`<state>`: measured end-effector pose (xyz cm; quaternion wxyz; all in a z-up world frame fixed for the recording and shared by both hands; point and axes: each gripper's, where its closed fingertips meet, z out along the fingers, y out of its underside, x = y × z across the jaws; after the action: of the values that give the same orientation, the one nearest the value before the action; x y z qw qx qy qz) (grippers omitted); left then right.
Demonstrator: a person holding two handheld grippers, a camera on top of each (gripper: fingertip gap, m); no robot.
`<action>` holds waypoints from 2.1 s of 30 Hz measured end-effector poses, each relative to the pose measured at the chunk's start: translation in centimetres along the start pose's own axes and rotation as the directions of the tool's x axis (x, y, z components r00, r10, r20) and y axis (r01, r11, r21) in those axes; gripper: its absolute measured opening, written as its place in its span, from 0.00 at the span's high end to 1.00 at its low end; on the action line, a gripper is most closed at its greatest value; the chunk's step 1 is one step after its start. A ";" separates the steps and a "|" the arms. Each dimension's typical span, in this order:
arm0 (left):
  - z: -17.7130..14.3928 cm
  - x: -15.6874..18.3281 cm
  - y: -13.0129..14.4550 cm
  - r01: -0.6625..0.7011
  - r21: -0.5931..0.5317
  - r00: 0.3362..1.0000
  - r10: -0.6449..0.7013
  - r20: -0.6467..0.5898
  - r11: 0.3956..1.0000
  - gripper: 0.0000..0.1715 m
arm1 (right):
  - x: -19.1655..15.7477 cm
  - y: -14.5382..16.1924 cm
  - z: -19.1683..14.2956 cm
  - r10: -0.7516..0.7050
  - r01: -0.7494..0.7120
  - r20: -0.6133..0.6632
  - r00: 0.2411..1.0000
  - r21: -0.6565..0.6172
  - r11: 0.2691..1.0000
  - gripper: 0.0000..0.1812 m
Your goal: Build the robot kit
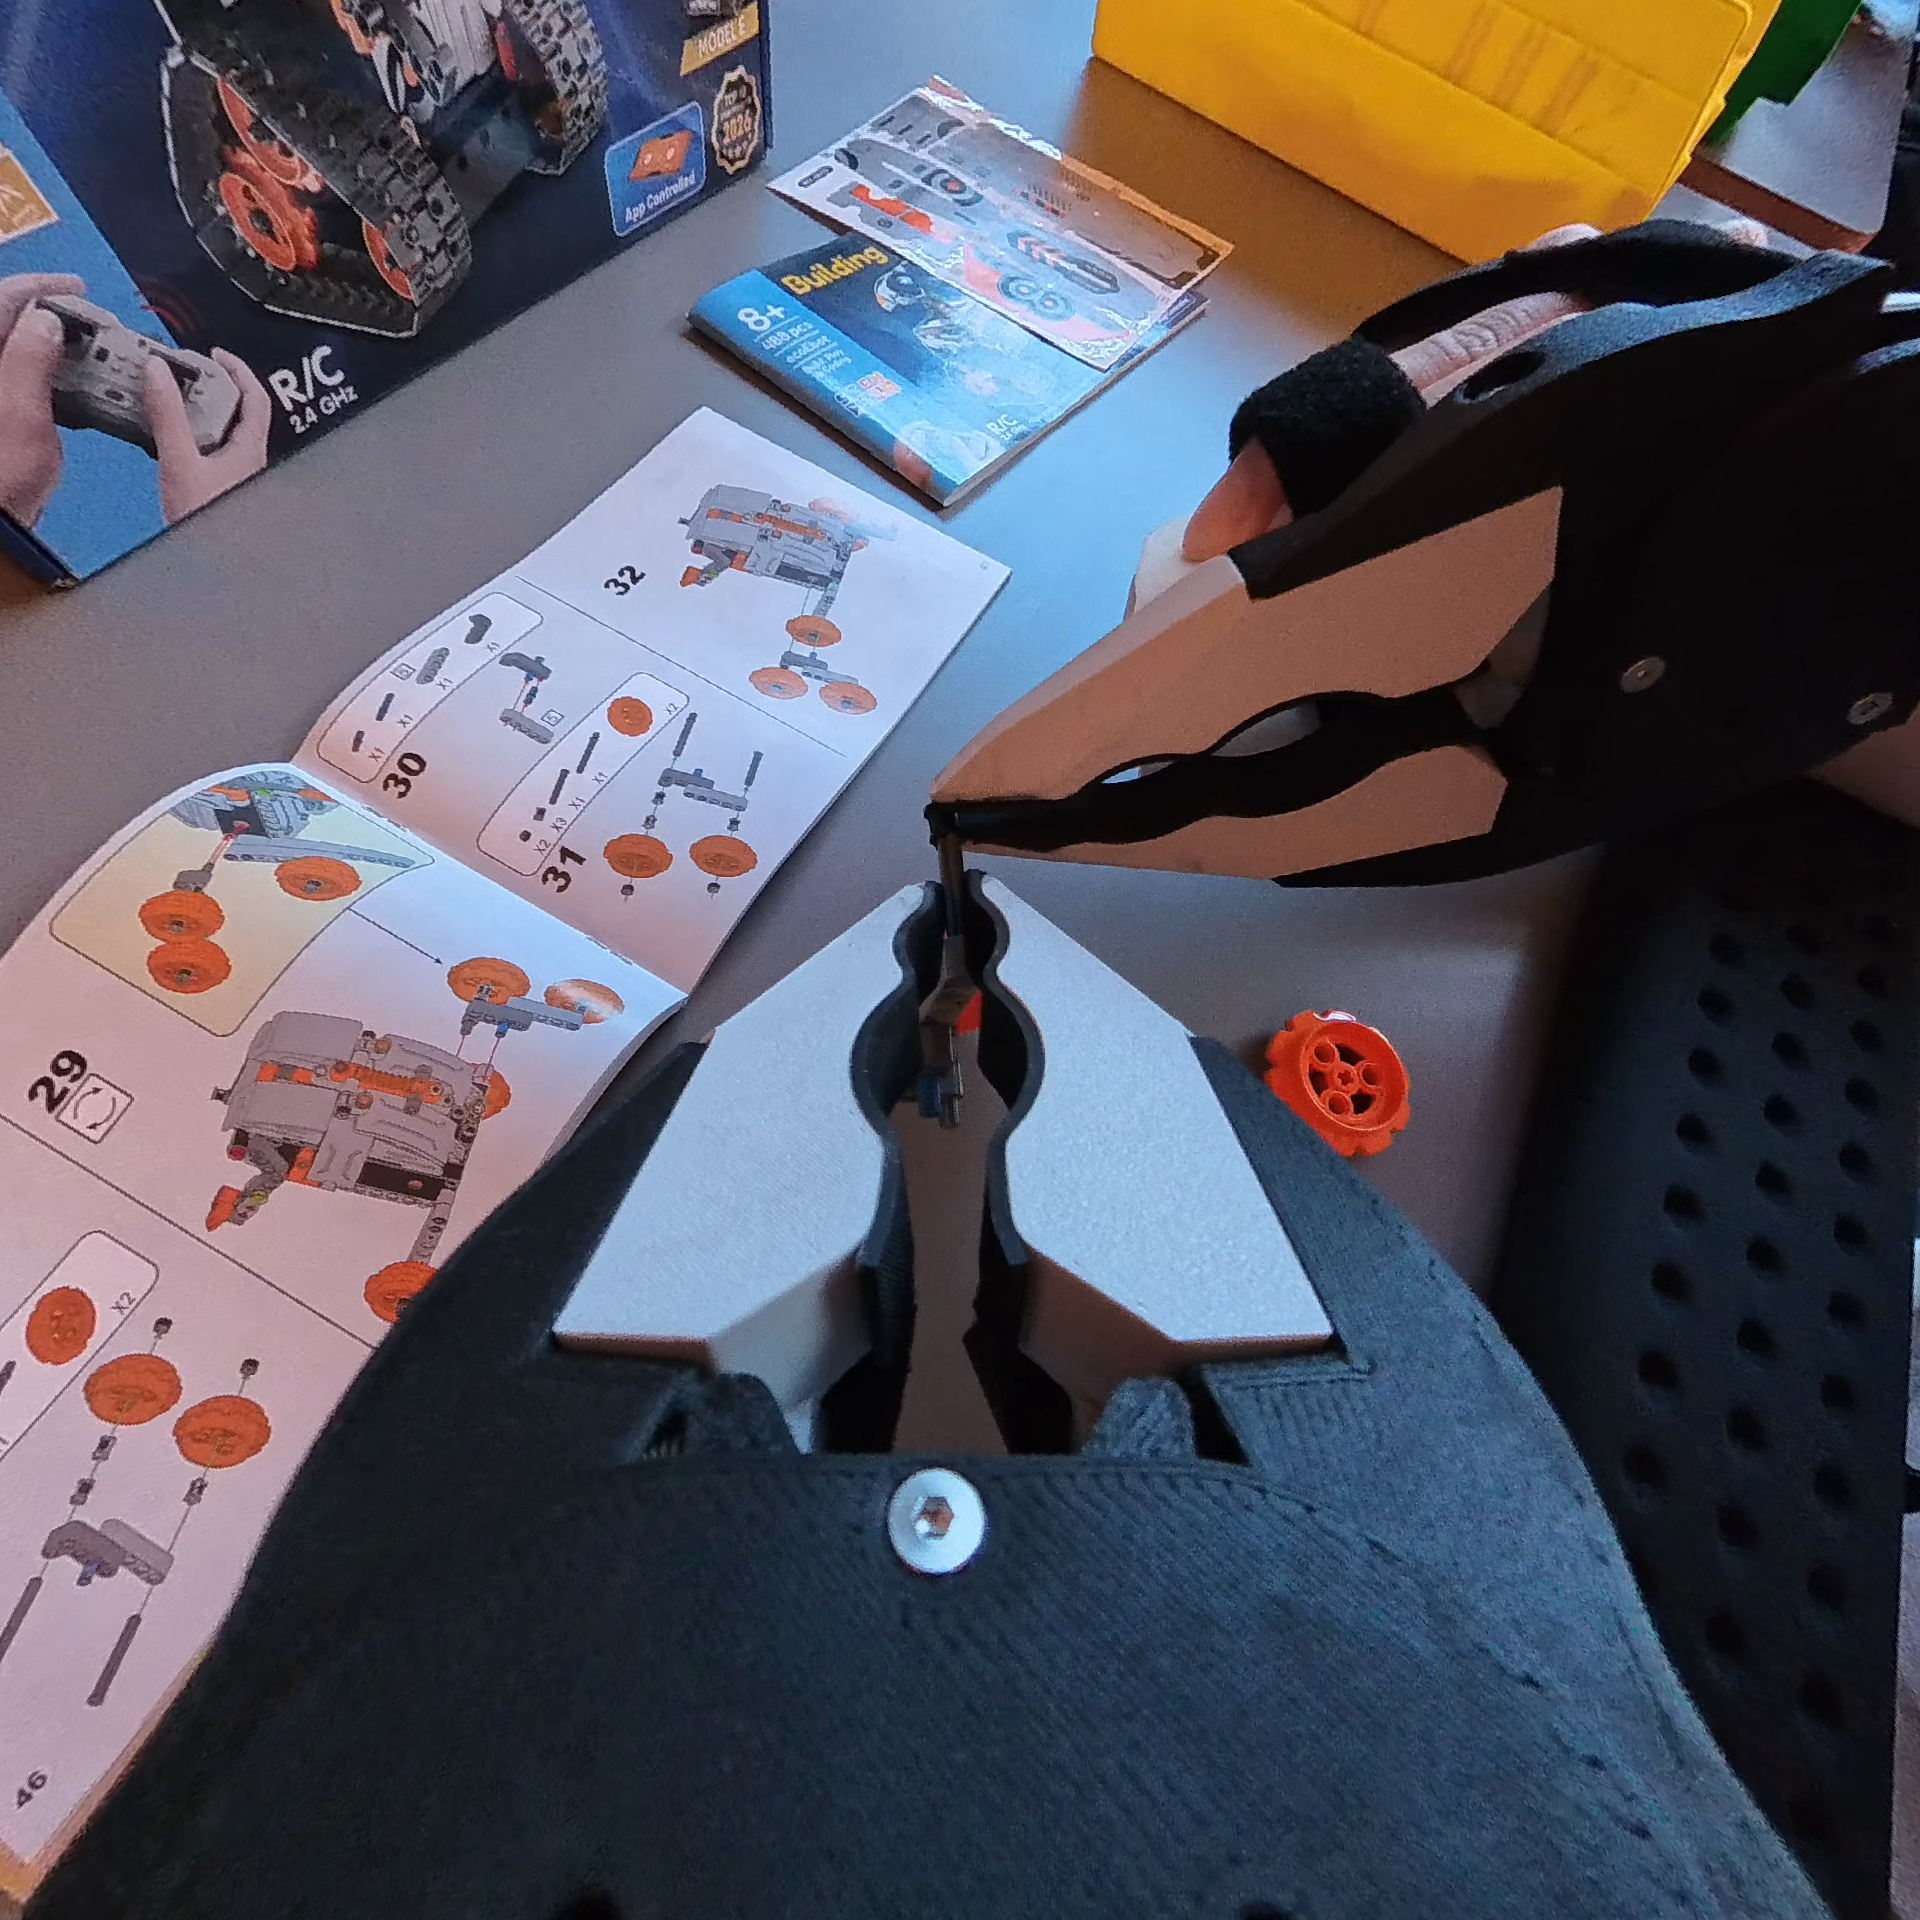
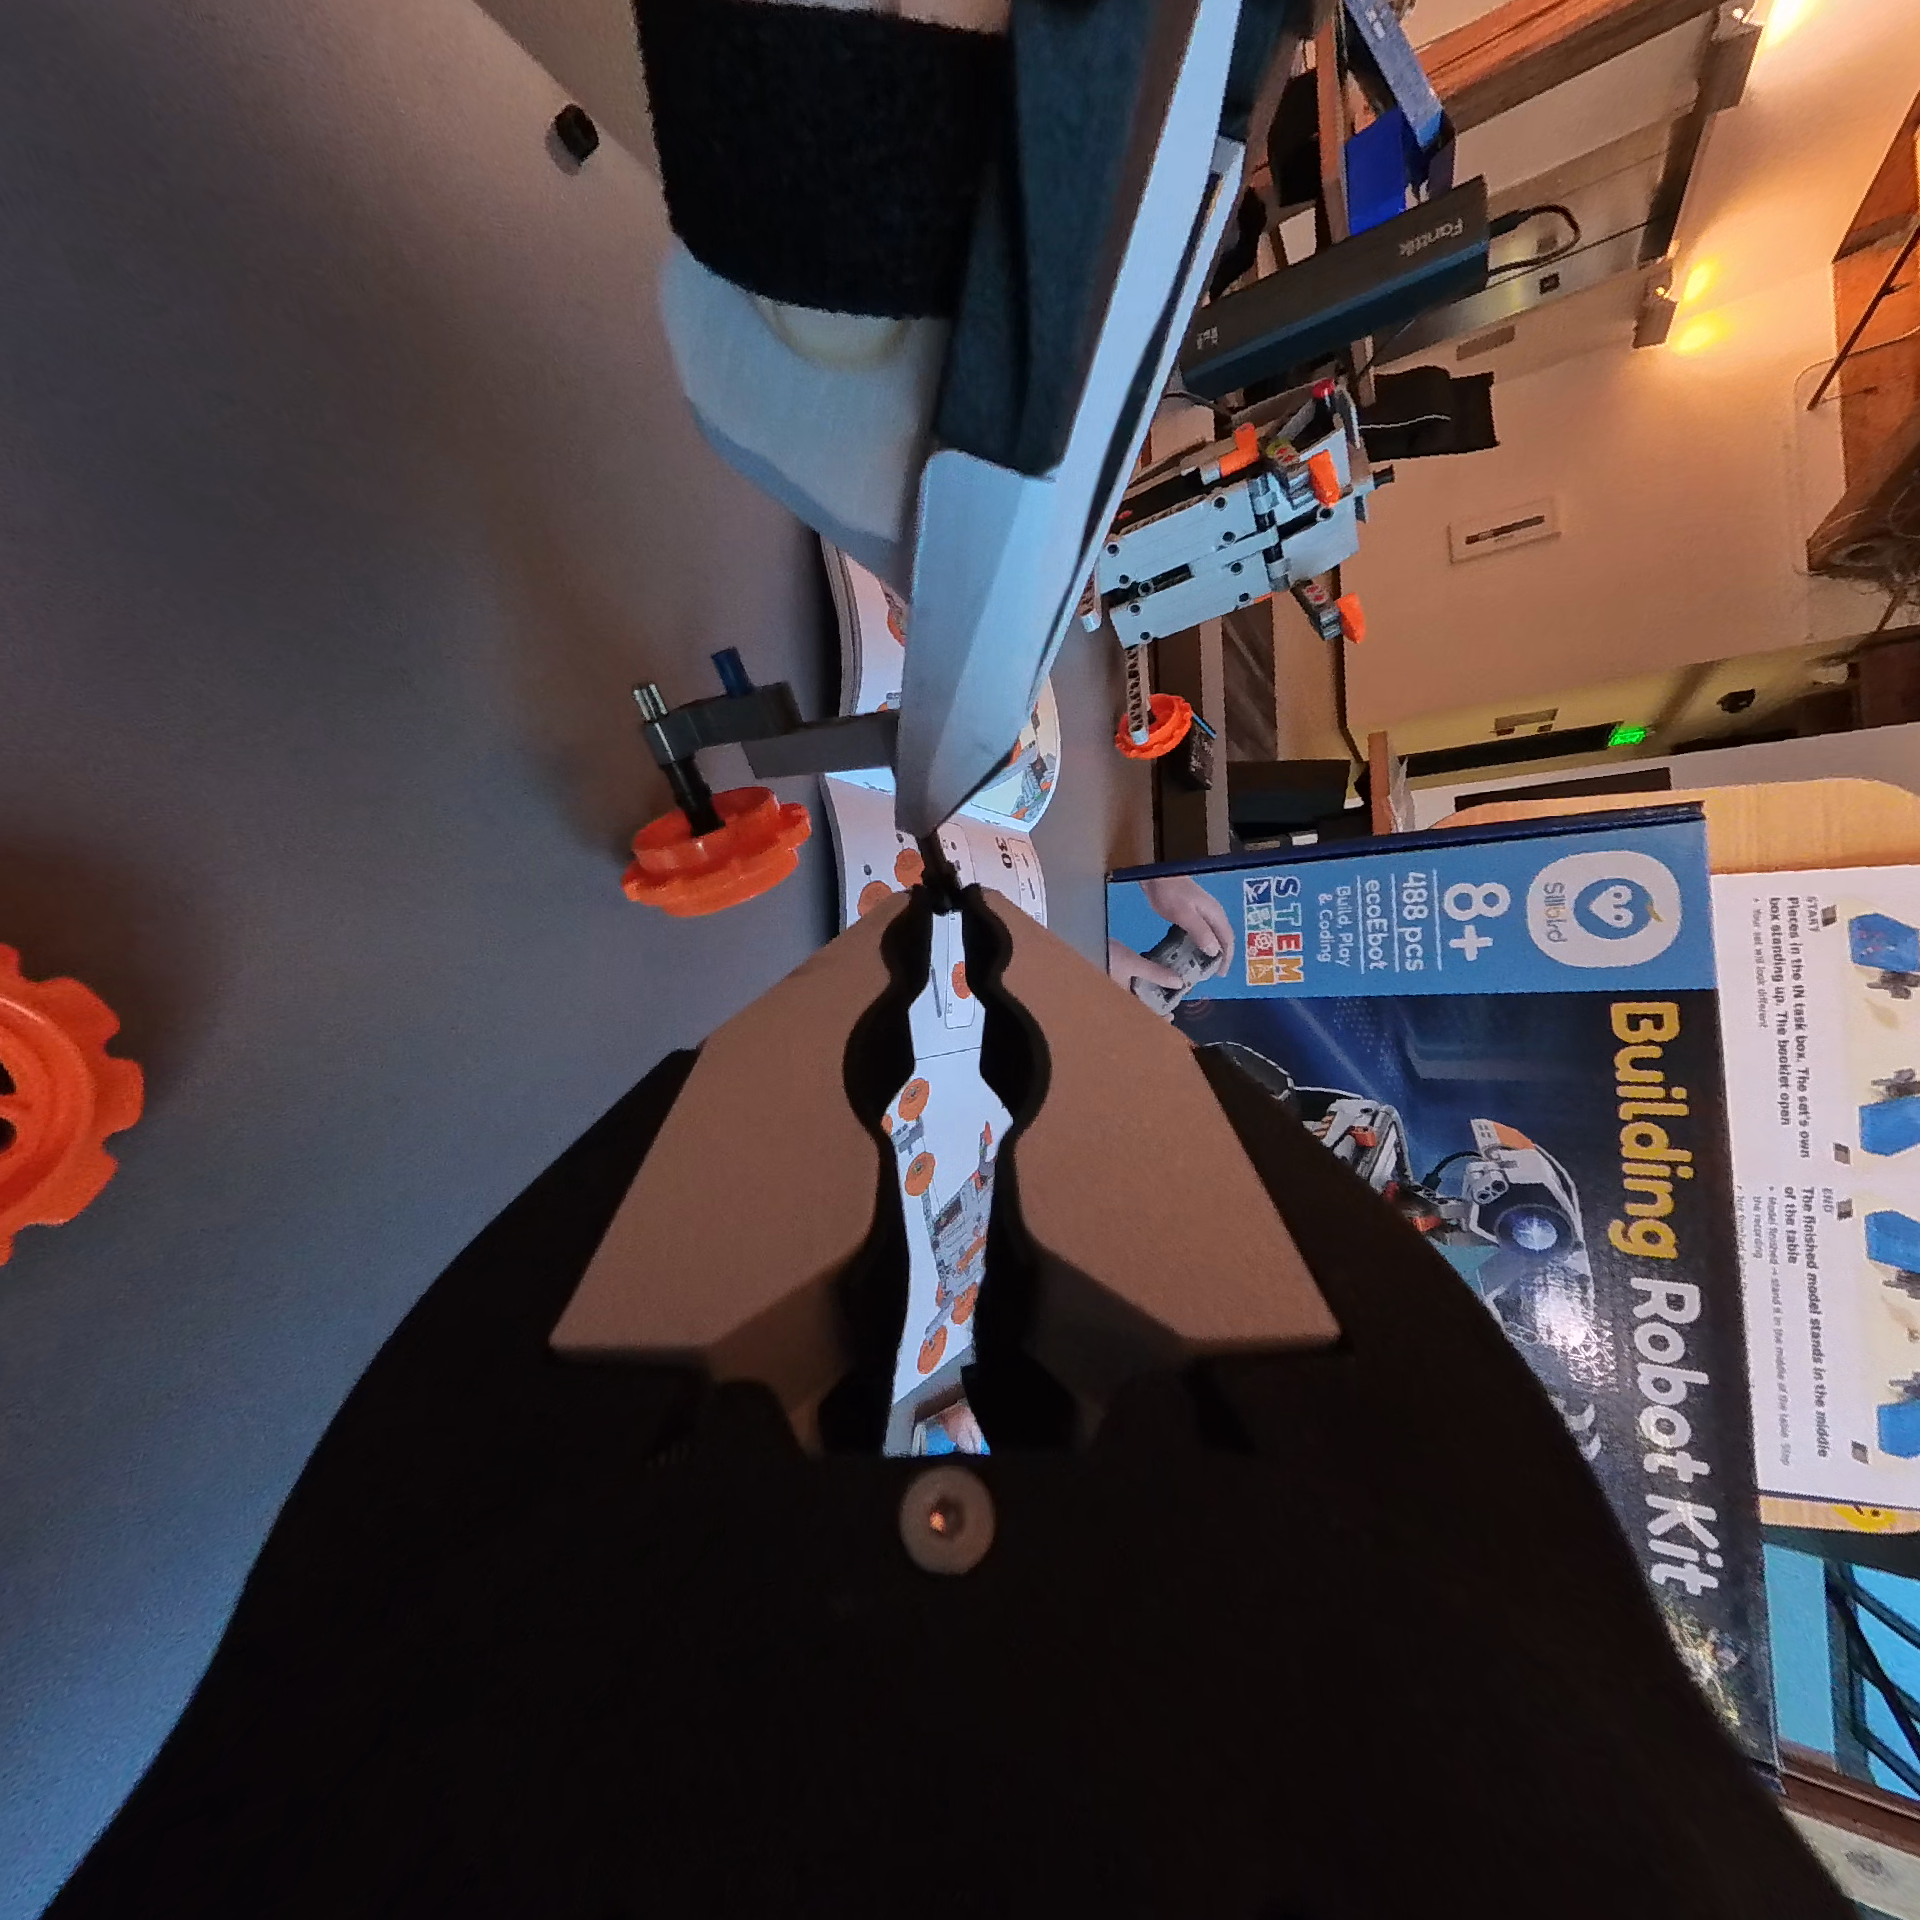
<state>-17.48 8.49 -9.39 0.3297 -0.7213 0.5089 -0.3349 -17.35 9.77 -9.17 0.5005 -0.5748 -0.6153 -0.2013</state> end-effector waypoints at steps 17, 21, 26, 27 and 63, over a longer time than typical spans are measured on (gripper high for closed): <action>0.0 -0.3 0.0 0.022 0.005 1.000 -0.022 0.009 1.000 1.00 | 0.1 0.0 0.3 -0.014 0.013 -0.028 1.000 -0.044 0.999 0.98; 0.0 -0.4 0.0 0.029 0.004 0.999 -0.029 0.014 1.000 1.00 | 0.1 0.0 0.5 -0.018 0.016 -0.032 0.999 -0.057 0.998 0.98; 0.0 -0.5 0.0 0.031 0.006 0.999 -0.031 0.023 0.999 1.00 | 0.2 0.0 0.6 -0.011 0.009 -0.036 0.999 -0.066 0.998 0.98; 0.0 -0.6 0.0 0.034 0.006 0.999 -0.034 0.023 0.999 1.00 | 0.2 0.0 0.6 -0.013 0.010 -0.036 0.999 -0.067 0.998 0.98; -0.1 0.0 -0.3 0.027 0.037 0.999 -0.025 -0.037 0.999 1.00 | 1.2 1.2 0.4 0.048 -0.048 -0.035 0.998 -0.003 0.999 0.92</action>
<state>-17.38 8.56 -9.06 0.3295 -0.7153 0.4990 -0.3617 -16.21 11.06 -8.75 0.5149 -0.5866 -0.5920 -0.2007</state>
